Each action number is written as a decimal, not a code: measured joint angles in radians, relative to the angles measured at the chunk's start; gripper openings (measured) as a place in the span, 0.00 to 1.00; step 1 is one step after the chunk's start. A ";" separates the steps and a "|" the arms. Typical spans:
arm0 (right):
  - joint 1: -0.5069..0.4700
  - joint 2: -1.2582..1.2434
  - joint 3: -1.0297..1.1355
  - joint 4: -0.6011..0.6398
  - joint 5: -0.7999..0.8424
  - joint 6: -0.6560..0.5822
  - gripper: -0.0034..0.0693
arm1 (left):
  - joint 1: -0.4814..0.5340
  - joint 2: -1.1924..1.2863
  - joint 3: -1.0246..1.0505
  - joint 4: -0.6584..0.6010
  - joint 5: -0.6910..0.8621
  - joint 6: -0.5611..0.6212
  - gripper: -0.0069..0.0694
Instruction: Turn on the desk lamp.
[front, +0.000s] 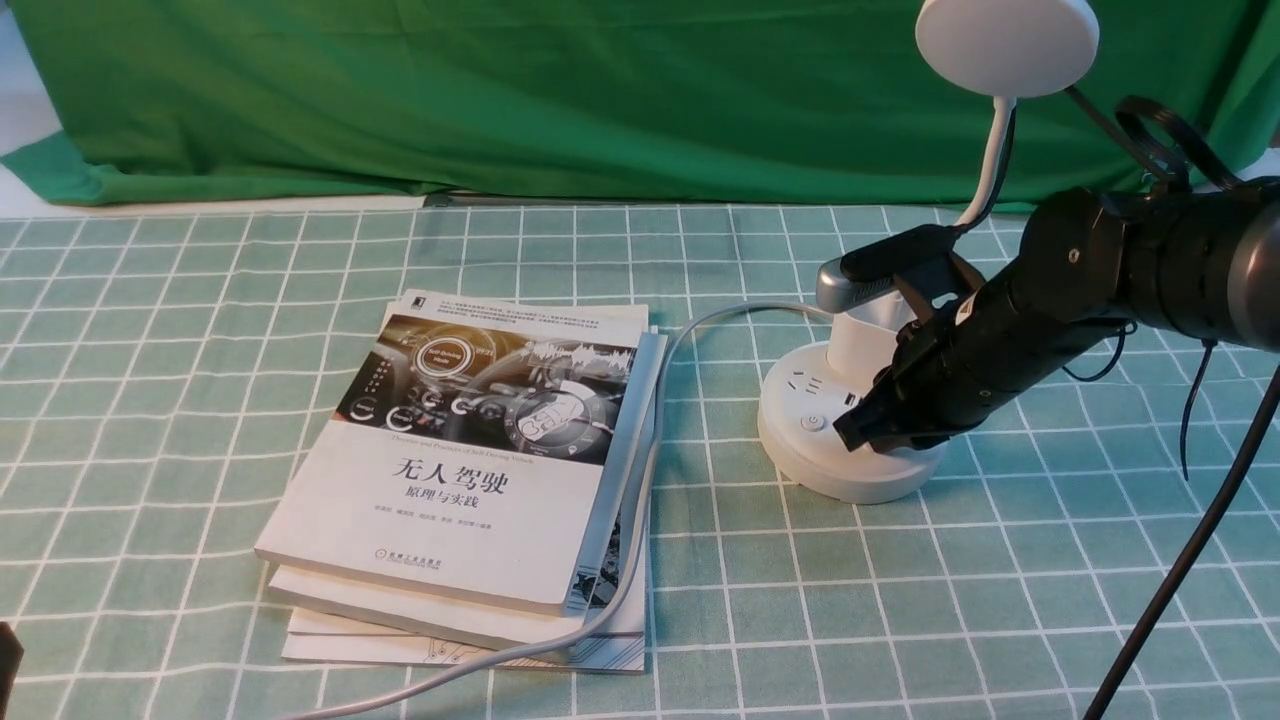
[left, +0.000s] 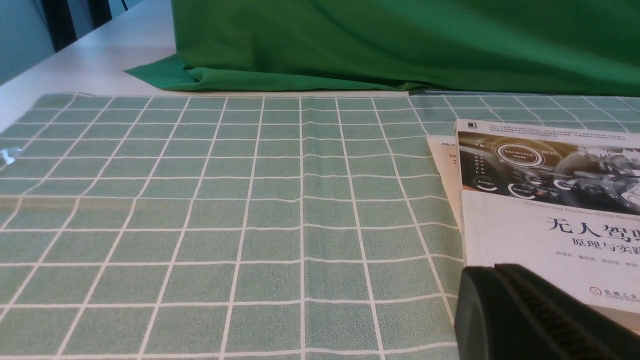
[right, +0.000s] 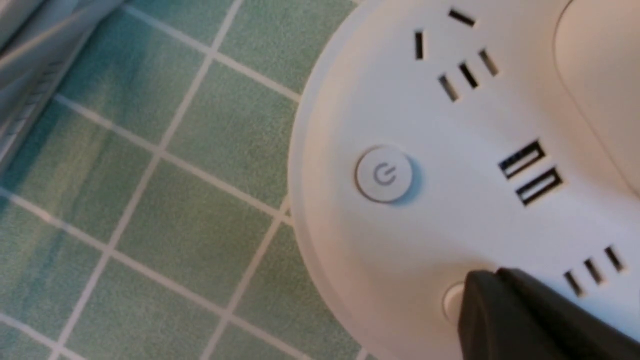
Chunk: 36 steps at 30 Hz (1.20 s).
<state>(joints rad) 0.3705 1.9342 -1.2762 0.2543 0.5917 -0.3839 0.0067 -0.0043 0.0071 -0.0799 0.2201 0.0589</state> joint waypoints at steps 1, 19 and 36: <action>0.000 0.002 -0.001 0.000 0.004 0.001 0.09 | 0.000 0.000 0.000 0.000 0.000 0.000 0.12; 0.000 -0.084 0.021 -0.036 0.087 0.073 0.09 | 0.000 0.000 0.000 0.000 0.000 0.000 0.12; 0.000 -1.013 0.574 -0.128 -0.147 0.297 0.11 | 0.000 0.000 0.000 0.000 0.000 0.000 0.12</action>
<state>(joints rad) 0.3705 0.9216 -0.7018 0.1267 0.4443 -0.0871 0.0067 -0.0043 0.0071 -0.0799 0.2201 0.0589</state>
